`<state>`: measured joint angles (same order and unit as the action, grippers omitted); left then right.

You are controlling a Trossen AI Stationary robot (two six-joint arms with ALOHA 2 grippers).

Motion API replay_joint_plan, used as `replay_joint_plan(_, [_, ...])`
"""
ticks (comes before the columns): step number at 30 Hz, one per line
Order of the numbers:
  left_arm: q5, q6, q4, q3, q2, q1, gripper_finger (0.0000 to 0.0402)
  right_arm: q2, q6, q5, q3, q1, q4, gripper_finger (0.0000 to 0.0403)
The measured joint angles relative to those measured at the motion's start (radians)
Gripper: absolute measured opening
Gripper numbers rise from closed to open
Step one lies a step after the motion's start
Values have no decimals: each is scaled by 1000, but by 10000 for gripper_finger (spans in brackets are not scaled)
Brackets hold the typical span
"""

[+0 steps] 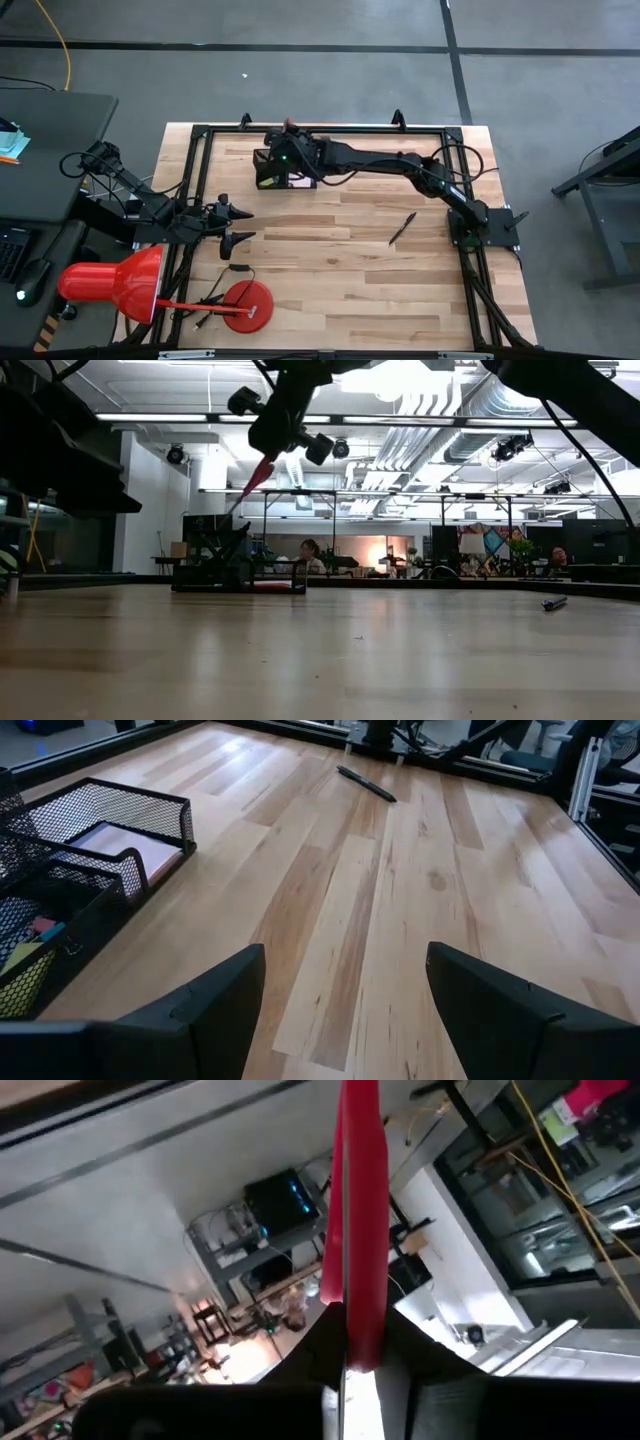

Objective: Pick and place office supplies into organizer
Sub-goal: Put the red scissors into the desk organizer

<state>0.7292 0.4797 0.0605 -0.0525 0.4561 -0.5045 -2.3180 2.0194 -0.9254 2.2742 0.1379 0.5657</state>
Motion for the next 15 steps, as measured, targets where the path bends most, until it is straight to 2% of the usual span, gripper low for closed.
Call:
replay_joint_plan(7, [0, 0, 0, 0, 0, 0, 266, -52, 56, 32, -1, 15, 8, 13])
replay_joint_plan(15, [-4, -1, 0, 0, 8, 0, 266, -85, 91, 85, 0, 19, -71, 18])
